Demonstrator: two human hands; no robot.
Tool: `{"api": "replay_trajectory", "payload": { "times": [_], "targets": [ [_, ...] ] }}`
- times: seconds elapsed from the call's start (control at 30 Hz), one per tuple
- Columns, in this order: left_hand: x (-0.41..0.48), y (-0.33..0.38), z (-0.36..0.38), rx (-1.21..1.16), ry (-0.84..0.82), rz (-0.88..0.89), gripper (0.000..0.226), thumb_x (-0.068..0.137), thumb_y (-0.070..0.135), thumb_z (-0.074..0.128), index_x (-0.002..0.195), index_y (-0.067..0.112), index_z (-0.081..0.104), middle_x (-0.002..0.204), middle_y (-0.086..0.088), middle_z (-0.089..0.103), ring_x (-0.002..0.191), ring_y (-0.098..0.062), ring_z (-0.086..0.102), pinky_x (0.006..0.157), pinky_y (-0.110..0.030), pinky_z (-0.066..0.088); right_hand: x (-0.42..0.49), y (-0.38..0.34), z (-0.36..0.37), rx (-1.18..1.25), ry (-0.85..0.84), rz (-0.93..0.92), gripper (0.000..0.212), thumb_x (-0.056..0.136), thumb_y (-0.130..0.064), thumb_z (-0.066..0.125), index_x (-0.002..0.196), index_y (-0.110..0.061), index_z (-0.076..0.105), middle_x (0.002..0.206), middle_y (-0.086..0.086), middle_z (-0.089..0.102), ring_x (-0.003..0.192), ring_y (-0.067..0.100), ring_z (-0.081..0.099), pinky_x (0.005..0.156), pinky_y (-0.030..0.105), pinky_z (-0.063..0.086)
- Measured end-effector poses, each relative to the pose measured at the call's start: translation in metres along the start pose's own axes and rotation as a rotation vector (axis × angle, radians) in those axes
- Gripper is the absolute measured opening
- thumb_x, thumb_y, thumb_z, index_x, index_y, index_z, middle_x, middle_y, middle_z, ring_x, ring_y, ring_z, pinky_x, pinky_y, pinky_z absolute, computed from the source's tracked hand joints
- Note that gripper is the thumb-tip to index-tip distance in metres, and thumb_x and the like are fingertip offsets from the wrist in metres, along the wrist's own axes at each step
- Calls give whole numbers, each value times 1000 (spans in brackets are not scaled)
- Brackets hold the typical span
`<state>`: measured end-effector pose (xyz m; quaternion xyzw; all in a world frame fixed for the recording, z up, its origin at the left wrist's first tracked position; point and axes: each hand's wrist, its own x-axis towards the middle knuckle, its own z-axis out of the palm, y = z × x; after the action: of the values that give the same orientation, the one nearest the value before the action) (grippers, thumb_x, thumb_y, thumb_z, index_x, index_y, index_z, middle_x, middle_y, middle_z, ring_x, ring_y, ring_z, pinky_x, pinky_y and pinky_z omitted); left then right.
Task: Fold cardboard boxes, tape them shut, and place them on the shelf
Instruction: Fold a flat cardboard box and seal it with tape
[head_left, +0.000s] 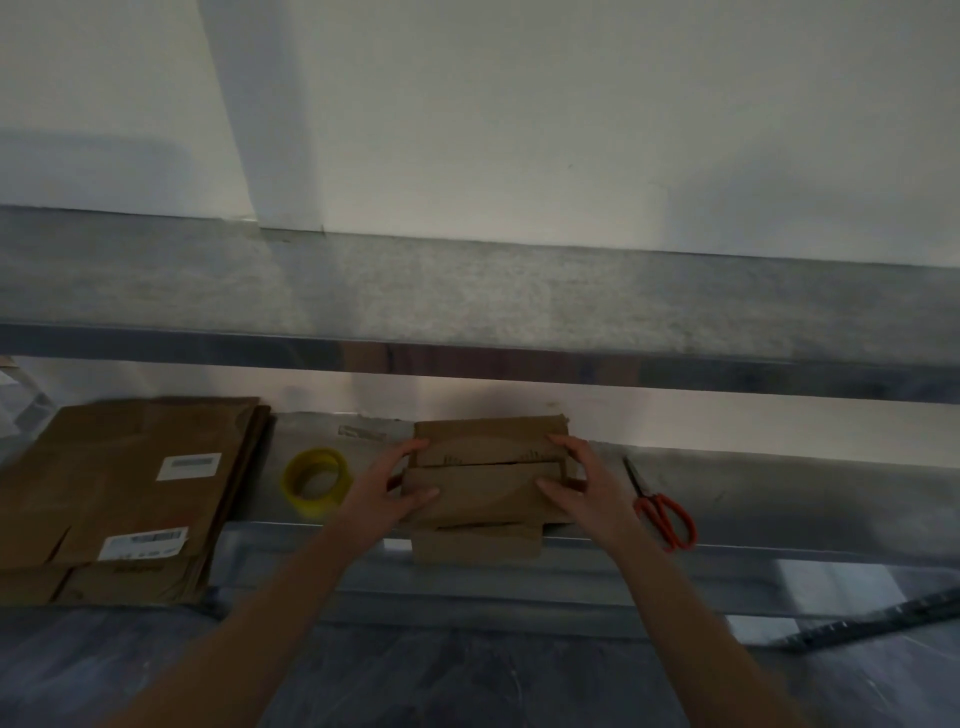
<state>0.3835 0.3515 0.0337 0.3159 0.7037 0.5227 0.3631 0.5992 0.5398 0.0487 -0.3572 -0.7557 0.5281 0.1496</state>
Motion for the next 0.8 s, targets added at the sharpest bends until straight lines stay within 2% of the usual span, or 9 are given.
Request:
{"api": "replay_trajectory", "payload": {
  "times": [0.13,0.2,0.3,0.4,0.47,0.57,0.63,0.7,0.8],
  "targets": [
    [7,-1,1,110,-46,43,71,74,46,75,136,52,42,141,9,43,124,-10,49,103,-31,46,-1,-4,-4,-194,49,-39,57,93,-30,65,143,-39,38,119,-11,52,99,11,55,88,26,50],
    [11,0,0,157,-49,23,71,77,41,75,138,51,40,141,8,43,124,-11,49,103,-29,46,0,-6,-5,-231,22,-16,59,94,-29,64,146,-38,37,124,-14,47,103,6,49,87,18,42],
    [11,-2,3,198,-53,13,72,77,38,75,138,50,40,140,8,43,124,-12,49,104,-30,45,-1,-5,-4,-300,34,4,60,94,-31,64,147,-37,37,126,-11,51,99,4,51,85,17,41],
    [-3,-16,8,260,-68,-28,79,64,62,72,135,53,40,136,13,46,122,-7,48,103,-25,44,-9,2,-4,-363,-14,91,59,93,-35,64,145,-41,37,119,-2,61,83,6,60,75,22,48],
    [-9,-25,12,278,-55,-52,78,65,62,72,136,53,41,134,15,48,122,-6,48,104,-27,43,-13,7,-2,-364,-30,122,58,93,-36,63,144,-44,35,127,0,61,90,8,60,78,25,51],
    [-1,-21,15,243,9,-64,68,78,38,75,138,45,43,132,10,50,118,-10,51,99,-23,46,-7,12,1,-382,-10,118,60,95,-44,58,148,-47,30,133,3,59,108,20,61,87,30,50],
    [9,-14,12,216,43,-63,65,83,28,73,139,38,44,132,5,51,116,-13,53,98,-27,48,3,13,3,-331,-53,122,69,90,-54,61,149,-49,26,141,-2,53,119,22,56,95,32,49],
    [18,-13,4,220,44,-74,66,81,30,74,139,38,46,136,3,49,119,-17,52,102,-37,48,13,12,5,-275,-90,113,74,84,-60,64,147,-53,26,148,-7,46,127,19,51,104,36,46],
    [24,-16,-5,194,-48,-107,64,74,38,78,132,43,52,143,6,44,125,-18,49,105,-40,45,24,17,8,-247,-99,127,68,86,-58,64,144,-58,28,148,-6,46,128,19,50,105,39,46]
  ]
}}
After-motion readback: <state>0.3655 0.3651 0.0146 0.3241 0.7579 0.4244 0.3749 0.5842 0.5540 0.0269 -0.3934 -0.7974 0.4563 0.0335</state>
